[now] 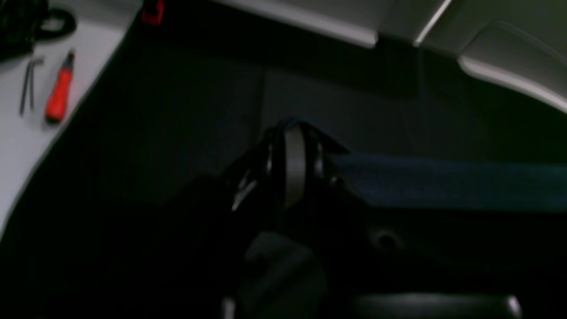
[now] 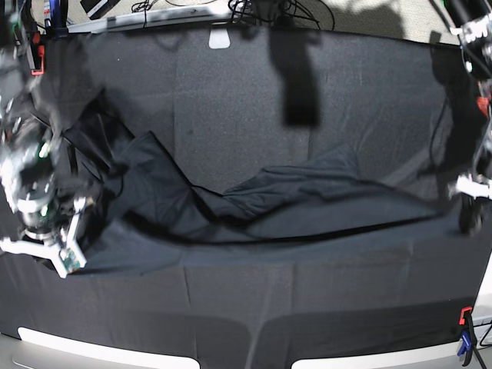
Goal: Layout the t-shirt on the table in an organized manner, then fold the t-shirt properly
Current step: 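Lift the shirt with both grippers and swing it up over the table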
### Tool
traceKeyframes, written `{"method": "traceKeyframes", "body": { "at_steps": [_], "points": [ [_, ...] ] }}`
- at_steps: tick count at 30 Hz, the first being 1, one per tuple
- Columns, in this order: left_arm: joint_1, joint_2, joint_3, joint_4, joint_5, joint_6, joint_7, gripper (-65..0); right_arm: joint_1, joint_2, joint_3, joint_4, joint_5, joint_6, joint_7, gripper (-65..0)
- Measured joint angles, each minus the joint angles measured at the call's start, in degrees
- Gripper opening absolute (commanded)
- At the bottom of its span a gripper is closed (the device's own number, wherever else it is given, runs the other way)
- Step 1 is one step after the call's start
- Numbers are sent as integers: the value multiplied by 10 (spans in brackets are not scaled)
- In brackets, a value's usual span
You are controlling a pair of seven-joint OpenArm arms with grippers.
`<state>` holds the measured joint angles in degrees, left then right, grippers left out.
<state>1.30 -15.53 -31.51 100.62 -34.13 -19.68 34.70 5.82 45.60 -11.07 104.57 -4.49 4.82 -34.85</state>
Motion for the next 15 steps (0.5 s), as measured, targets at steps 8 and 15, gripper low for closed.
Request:
{"method": "traceKeyframes", "body": {
  "at_steps": [8, 15],
  "points": [
    [-85, 0, 59, -51, 35, 15, -34, -650, 127, -39, 1, -169, 80, 68, 45, -650],
    [-201, 0, 161, -218, 99, 42, -78, -650, 259, -133, 0, -334, 82, 102, 51, -650]
  ]
}}
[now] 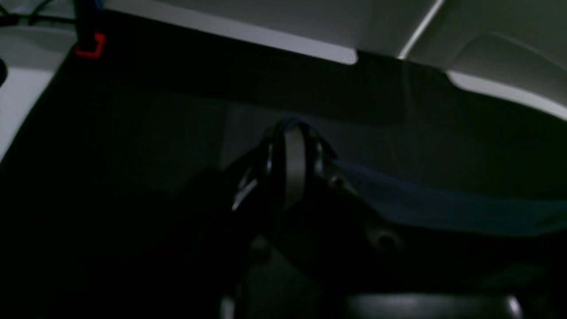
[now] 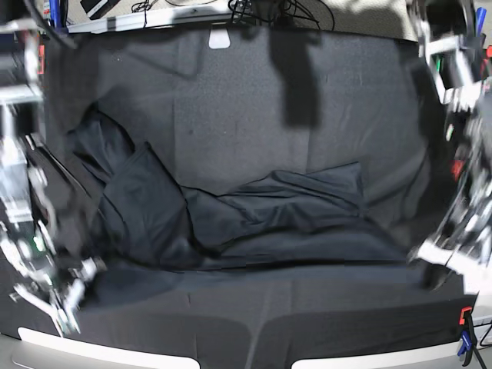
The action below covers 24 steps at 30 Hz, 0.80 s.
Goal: Layout the t-shirt on the table in an organized manner, then fold the t-shirt properly
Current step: 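Lift the shirt with both grippers and swing it up over the table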
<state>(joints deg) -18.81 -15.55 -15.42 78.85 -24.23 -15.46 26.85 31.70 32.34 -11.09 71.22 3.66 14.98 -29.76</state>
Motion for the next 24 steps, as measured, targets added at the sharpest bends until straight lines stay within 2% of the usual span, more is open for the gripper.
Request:
{"method": "traceKeyframes", "body": {
  "at_steps": [4, 7, 11, 13, 15, 16, 19, 21, 24],
  "points": [
    [-95, 0, 10, -93, 15, 5, 2, -650, 101, -40, 0, -82, -4, 2, -8, -650],
    [-178, -9, 12, -122, 13, 5, 53, -650, 198, -52, -1, -101, -3, 2, -30, -650],
    [-274, -46, 12, -120, -18, 3, 105, -650, 318, -33, 0, -96, 17, 9, -82, -650],
    [-296, -66, 11, -118, -35, 2, 111, -650, 356, -10, 1, -94, 49, 58, -103, -650],
    [-302, -76, 11, -117, -43, 2, 126, -650, 374, 9, 2, -94, 74, 111, -113, -650],
    [-303, -78, 11, -118, -45, 2, 136, -650, 377, 15, 2, -94, 90, 119, -129, -650],
    [-302, -80, 11, -117, -49, 0, 170, -650, 369, 21, 2, -94, 104, 129, -167, -650],
    [-294, -80, -6, -104, -56, 1, 187, -650, 352, 21, 2, -93, 110, 146, -183, -650],
    [-257, -83, -43, -60, -86, -1, 213, -650, 307, 21, 1, -66, 109, 148, -204, -650]
  ]
}}
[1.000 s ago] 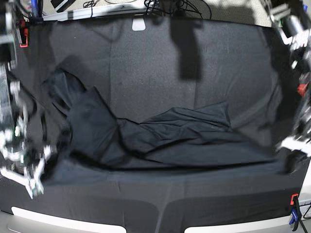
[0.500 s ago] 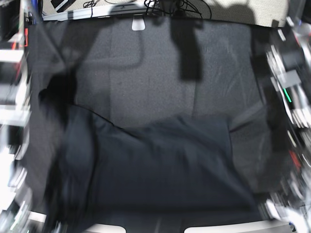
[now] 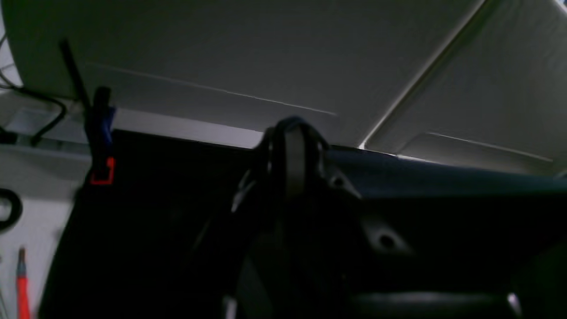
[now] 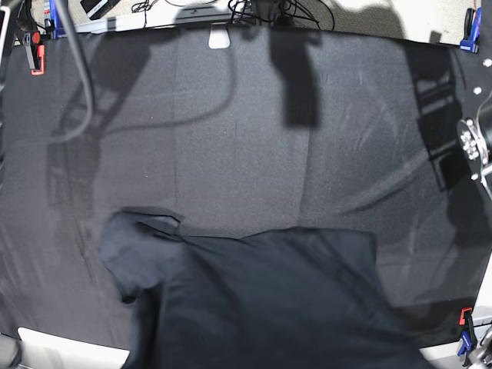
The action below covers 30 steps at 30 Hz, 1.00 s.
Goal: Layout the t-shirt on the table in an organized manner, then fold the t-shirt properly
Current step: 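Lift the shirt with both grippers and swing it up over the table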
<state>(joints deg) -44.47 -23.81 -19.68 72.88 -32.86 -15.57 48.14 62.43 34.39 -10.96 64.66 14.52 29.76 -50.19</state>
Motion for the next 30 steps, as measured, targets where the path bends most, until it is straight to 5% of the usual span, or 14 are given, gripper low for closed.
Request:
{"method": "traceKeyframes", "body": {
  "at_steps": [14, 30],
  "points": [
    [349, 5, -101, 171, -61, -14, 0, -650, -282, 8, 18, 218, 1, -4, -81, -650],
    [666, 13, -122, 243, -98, -44, -19, -650, -652, 7, 283, 379, 43, 36, -134, -650]
  ]
}}
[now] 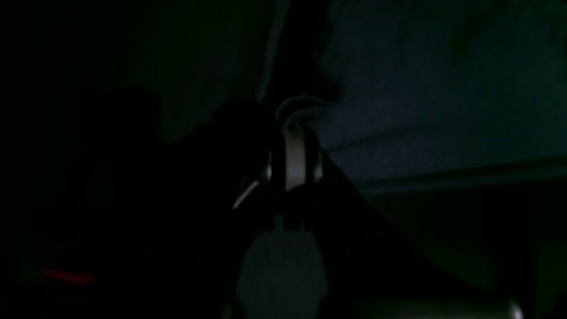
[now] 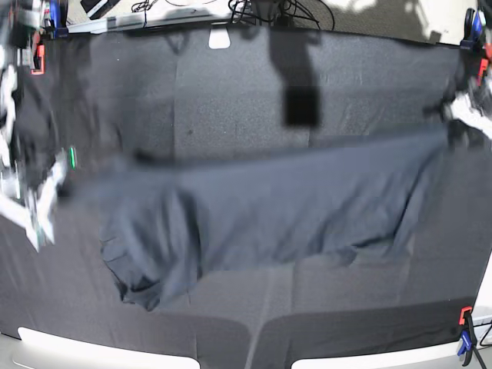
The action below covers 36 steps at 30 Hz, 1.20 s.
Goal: Layout the t-shirt on the table in an organized manner, then fold the t-shirt properly
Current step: 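Lift the shirt with both grippers and swing it up over the table, then lay the shirt flat, open both grippers and withdraw them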
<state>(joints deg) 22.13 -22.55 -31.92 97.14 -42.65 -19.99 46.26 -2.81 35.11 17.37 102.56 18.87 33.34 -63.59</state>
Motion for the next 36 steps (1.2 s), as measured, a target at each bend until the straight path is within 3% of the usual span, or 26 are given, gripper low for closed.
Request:
{"method": "traceKeyframes", "body": {
  "at_steps": [3, 16, 29, 32, 34, 36],
  "points": [
    [27, 7, 0, 0, 0, -24, 1, -650, -51, 0, 24, 0, 0, 0, 0, -650],
    [92, 13, 0, 1, 15, -26, 1, -650, -228, 1, 52, 0, -3, -2, 5, -650],
    [109, 10, 0, 1, 45, -32, 3, -650, -286, 2, 53, 0, -2, -3, 26, -650],
    [109, 7, 0, 1, 51, -32, 5, -483, -286, 2, 53, 0, -9, -3, 26, -650],
    [109, 0, 0, 1, 55, -43, 11, -396, -286, 5, 53, 0, -10, -4, 26, -547],
    [109, -7, -1, 1, 56, -56, 18, -367, -286, 8, 54, 0, -11, -6, 25, -460]
  ]
}}
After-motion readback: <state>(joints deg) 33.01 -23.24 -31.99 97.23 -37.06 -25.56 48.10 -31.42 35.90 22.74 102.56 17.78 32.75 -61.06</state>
